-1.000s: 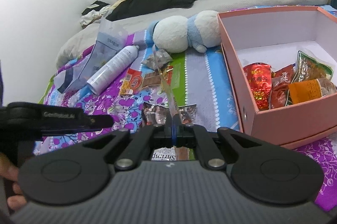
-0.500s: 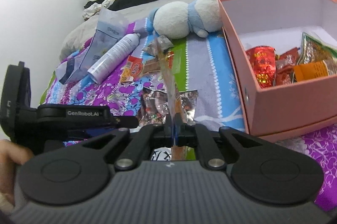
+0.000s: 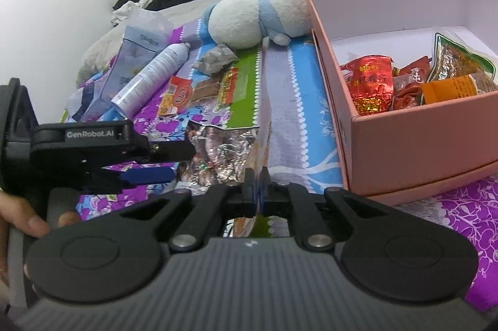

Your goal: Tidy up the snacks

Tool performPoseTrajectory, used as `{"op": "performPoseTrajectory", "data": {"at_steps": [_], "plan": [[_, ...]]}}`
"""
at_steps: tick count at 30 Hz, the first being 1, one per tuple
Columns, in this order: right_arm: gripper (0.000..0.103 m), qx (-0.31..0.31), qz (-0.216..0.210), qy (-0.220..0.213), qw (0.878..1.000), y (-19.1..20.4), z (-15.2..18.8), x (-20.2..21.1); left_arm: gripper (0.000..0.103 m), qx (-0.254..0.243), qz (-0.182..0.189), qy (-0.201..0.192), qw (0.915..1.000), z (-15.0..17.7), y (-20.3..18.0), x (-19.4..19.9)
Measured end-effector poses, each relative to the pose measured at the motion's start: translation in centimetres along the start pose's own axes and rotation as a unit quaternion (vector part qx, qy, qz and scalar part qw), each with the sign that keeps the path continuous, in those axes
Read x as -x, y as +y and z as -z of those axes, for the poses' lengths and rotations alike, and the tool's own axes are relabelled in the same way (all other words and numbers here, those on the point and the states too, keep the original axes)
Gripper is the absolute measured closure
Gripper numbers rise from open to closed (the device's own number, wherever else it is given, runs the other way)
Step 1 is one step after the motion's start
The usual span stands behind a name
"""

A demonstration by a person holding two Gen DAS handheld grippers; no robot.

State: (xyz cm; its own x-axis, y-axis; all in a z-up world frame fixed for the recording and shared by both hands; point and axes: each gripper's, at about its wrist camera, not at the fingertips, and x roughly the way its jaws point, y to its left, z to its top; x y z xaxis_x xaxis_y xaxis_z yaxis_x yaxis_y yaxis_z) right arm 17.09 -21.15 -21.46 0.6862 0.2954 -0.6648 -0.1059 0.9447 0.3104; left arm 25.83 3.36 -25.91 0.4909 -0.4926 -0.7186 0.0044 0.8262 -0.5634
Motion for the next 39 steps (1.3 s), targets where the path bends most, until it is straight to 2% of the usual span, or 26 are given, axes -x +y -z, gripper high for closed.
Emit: {"op": "performPoseTrajectory", "data": {"at_steps": [3, 6, 8, 14, 20, 24, 26, 28, 31, 32, 35, 39], "plan": [[0.096, -0.001, 0.004, 0.002, 1.000, -0.2, 0.0, -0.1, 0.039, 0.007, -0.003, 0.012, 0.9999, -0.5, 0.6, -0.8], [0.096, 0.000, 0.003, 0.002, 1.000, -0.3, 0.0, -0.2, 0.039, -0.002, 0.006, 0.031, 0.9995, -0.7, 0.3, -2.0], [0.096, 0.000, 0.005, 0.002, 1.000, -0.4, 0.0, -0.4, 0.039, -0.011, -0.002, 0.038, 0.9992, -0.6, 0.2, -2.9], [0.096, 0.002, 0.012, 0.005, 1.000, -0.7, 0.0, -0.7, 0.039, -0.012, 0.002, 0.044, 0.9990, -0.7, -0.4, -3.5], [0.096, -0.005, 0.008, 0.017, 1.000, -1.0, 0.5, -1.3, 0.039, 0.041, 0.082, 0.045, 0.9947, -0.9, 0.1, -2.5], [0.096, -0.004, 0.014, 0.021, 1.000, -1.1, 0.9, -1.5, 0.039, 0.085, 0.131, 0.042, 0.9868, -0.5, 0.9, -2.0], [0.097, -0.007, 0.015, 0.022, 1.000, -1.4, 0.9, -1.6, 0.039, 0.099, 0.140, 0.045, 0.9841, -0.4, 1.1, -2.3], [0.097, -0.010, 0.015, 0.023, 1.000, -1.6, 0.9, -1.7, 0.039, 0.101, 0.128, 0.048, 0.9855, -0.2, 1.1, -2.5], [0.097, -0.010, 0.016, 0.026, 0.999, -1.9, 1.0, -1.9, 0.039, 0.080, 0.063, 0.065, 0.9926, 0.1, 0.8, -3.2], [0.097, -0.010, 0.015, 0.027, 0.999, -1.9, 1.1, -1.9, 0.041, 0.065, 0.044, 0.072, 0.9943, 0.3, 0.5, -3.6], [0.097, -0.008, 0.013, 0.030, 0.999, -1.8, 1.3, -2.0, 0.041, 0.029, 0.019, 0.070, 0.9969, 0.6, -0.6, -3.7], [0.097, -0.005, 0.015, 0.032, 0.999, -1.7, 1.4, -2.0, 0.046, -0.033, -0.029, 0.068, 0.9967, 1.1, -2.9, -4.2]]}}
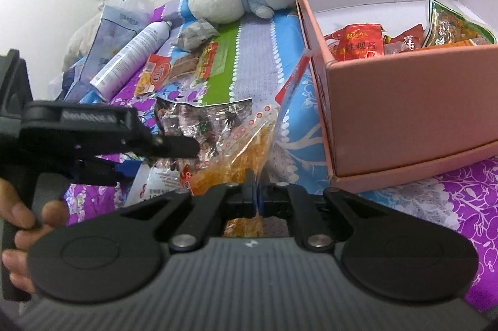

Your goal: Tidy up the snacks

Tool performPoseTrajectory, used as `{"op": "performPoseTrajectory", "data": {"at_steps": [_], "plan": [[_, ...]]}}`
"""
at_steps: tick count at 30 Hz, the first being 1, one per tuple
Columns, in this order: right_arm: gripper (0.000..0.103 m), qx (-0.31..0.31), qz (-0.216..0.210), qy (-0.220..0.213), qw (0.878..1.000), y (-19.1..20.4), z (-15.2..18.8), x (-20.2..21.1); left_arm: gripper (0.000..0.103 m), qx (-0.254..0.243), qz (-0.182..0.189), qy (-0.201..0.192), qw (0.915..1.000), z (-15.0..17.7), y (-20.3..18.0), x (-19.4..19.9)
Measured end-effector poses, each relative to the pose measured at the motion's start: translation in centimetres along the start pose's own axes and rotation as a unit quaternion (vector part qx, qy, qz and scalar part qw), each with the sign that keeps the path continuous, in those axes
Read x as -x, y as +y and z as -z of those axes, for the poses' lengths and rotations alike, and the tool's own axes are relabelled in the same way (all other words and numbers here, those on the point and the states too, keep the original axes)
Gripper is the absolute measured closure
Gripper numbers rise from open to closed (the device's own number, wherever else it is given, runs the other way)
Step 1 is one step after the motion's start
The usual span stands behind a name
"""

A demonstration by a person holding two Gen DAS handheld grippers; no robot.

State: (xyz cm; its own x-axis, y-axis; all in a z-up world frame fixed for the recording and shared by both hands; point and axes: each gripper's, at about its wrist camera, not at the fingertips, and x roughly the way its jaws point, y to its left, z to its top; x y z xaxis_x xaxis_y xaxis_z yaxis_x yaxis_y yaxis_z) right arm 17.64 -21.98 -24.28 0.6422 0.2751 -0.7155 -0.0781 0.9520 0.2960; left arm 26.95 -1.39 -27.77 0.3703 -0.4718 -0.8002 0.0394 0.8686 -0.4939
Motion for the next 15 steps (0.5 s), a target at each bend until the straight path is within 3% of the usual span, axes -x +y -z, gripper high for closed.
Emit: {"op": "performPoseTrajectory", "data": {"at_steps": [1, 3, 4, 7, 9, 12, 15], "plan": [[0.097, 0.001, 0.002, 0.001, 1.000, 0.0, 0.0, 0.0, 0.047, -0.018, -0.016, 0.000, 0.9997, 0.1, -0.7, -0.1], [0.098, 0.004, 0.005, 0.000, 1.000, 0.2, -0.2, 0.2, 0.063, -0.041, -0.047, -0.001, 0.9981, 0.4, -1.1, -0.1], [0.098, 0.006, 0.008, -0.001, 1.000, 0.2, -0.2, 0.4, 0.063, -0.050, -0.058, 0.000, 0.9971, 0.6, -1.2, -0.2], [0.098, 0.011, 0.018, -0.003, 1.000, 0.3, -0.2, 0.8, 0.065, -0.061, -0.068, -0.002, 0.9958, 0.8, -1.2, 0.0], [0.098, 0.015, 0.021, -0.006, 1.000, 0.4, -0.3, 1.1, 0.076, -0.068, -0.072, -0.002, 0.9951, 0.8, -1.5, -0.1], [0.099, 0.019, 0.027, -0.012, 0.999, 0.5, -0.4, 1.5, 0.081, -0.072, -0.075, -0.003, 0.9946, 0.8, -2.1, 0.0], [0.099, 0.029, 0.032, -0.019, 0.999, 0.7, -0.6, 2.1, 0.084, -0.077, -0.082, -0.010, 0.9936, 0.8, -2.8, 0.2]]}}
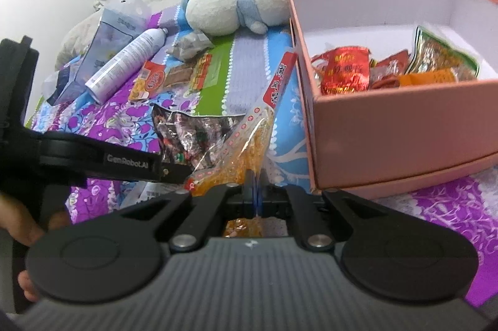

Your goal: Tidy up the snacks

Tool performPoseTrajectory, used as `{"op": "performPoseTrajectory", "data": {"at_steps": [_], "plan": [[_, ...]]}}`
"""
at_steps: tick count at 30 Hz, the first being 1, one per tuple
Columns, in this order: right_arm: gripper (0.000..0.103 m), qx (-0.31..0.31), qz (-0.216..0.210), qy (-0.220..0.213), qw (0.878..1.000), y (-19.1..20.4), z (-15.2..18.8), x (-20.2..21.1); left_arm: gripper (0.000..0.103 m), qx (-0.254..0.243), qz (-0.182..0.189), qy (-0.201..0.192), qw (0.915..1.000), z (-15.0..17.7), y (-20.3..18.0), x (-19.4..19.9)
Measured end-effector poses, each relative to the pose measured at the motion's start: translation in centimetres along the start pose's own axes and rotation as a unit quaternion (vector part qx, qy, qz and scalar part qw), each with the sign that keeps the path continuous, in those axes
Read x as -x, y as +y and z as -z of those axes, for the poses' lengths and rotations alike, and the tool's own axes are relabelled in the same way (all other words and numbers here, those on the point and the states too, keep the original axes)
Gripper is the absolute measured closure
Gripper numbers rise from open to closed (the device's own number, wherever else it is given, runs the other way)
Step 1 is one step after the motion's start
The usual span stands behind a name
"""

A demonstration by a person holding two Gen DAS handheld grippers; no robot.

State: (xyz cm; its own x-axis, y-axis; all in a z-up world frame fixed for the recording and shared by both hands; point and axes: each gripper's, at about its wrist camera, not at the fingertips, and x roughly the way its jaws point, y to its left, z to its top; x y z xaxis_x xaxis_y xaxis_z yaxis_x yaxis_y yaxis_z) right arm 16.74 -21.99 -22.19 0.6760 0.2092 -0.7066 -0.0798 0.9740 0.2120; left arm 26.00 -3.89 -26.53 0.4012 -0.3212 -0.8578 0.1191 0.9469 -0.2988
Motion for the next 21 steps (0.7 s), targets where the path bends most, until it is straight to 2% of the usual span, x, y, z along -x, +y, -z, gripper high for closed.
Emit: {"op": "performPoseTrajectory", "data": {"at_steps": [9, 21], "plan": [[0.099, 0.024, 0.010, -0.025, 0.999, 0.7, -1.3, 2.7, 0.085, 0.012, -0.014, -0.045, 0.9988, -0.4, -0.7, 4.4], [0.099, 0.044, 0.016, -0.073, 0.996, 1.6, -3.8, 6.1, 0.086, 0.020, -0.005, -0.114, 0.9933, -2.9, -1.6, 11.3]]}}
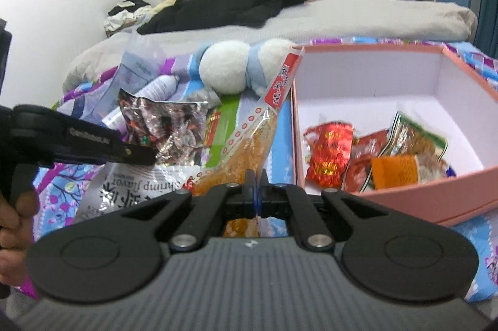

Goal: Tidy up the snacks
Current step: 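Carry the held packets over the pink box with both tools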

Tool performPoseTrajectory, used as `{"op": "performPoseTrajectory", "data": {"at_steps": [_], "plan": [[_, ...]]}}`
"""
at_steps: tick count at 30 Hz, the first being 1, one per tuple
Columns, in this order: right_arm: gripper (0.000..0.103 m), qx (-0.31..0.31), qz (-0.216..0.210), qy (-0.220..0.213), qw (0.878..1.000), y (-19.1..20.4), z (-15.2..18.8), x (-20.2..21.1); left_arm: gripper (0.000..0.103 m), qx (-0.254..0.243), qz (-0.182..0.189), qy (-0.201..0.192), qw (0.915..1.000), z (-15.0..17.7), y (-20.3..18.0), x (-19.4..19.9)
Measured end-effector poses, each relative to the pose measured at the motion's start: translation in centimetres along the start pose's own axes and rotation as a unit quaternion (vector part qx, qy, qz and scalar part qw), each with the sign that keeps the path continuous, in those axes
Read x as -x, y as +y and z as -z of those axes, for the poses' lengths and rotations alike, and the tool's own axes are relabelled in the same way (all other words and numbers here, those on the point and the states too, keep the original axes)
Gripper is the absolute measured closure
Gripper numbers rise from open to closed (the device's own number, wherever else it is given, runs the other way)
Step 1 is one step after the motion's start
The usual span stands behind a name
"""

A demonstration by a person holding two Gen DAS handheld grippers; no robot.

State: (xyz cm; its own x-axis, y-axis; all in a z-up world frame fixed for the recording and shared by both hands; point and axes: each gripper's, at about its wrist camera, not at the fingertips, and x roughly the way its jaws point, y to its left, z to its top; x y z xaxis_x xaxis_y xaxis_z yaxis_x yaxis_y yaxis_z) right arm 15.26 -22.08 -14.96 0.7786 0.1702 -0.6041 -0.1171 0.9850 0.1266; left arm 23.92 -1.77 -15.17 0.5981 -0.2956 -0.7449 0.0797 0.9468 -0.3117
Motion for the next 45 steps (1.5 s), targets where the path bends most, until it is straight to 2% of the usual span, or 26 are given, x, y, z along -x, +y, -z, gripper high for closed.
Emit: {"op": "performPoseTrajectory", "data": {"at_steps": [9, 18, 22, 27, 34, 41, 43, 45], "plan": [[0.099, 0.001, 0.021, -0.042, 0.999, -1.6, -3.3, 2.6, 0.086, -0.015, 0.021, -0.048, 0.9985, -3.6, -2.9, 3.6], [0.099, -0.008, 0.074, -0.094, 0.993, -5.6, -7.9, 5.0, 0.086, -0.057, 0.070, -0.096, 0.9913, -8.1, -9.3, 6.2], [0.099, -0.024, 0.086, -0.104, 0.991, -8.0, -9.0, 5.3, 0.086, -0.068, 0.087, -0.099, 0.9889, -9.2, -12.1, 5.7], [0.099, -0.032, 0.116, -0.093, 0.988, -10.7, -9.0, 4.2, 0.086, -0.080, 0.098, -0.075, 0.9891, -9.2, -15.3, 3.2], [0.098, -0.042, 0.130, -0.011, 0.990, -14.9, -7.8, -0.5, 0.086, -0.069, 0.108, 0.003, 0.9917, -9.0, -17.2, -4.5], [0.096, -0.038, 0.115, 0.056, 0.991, -16.0, -5.5, -3.7, 0.086, -0.071, 0.096, 0.079, 0.9898, -7.7, -18.1, -10.6], [0.089, -0.040, 0.115, 0.074, 0.990, -16.3, -5.1, -4.5, 0.083, -0.077, 0.082, 0.089, 0.9897, -7.3, -17.9, -11.7], [0.043, -0.047, 0.112, 0.080, 0.989, -16.5, -4.8, -4.9, 0.067, -0.079, 0.081, 0.098, 0.9887, -7.0, -17.8, -12.4]]}}
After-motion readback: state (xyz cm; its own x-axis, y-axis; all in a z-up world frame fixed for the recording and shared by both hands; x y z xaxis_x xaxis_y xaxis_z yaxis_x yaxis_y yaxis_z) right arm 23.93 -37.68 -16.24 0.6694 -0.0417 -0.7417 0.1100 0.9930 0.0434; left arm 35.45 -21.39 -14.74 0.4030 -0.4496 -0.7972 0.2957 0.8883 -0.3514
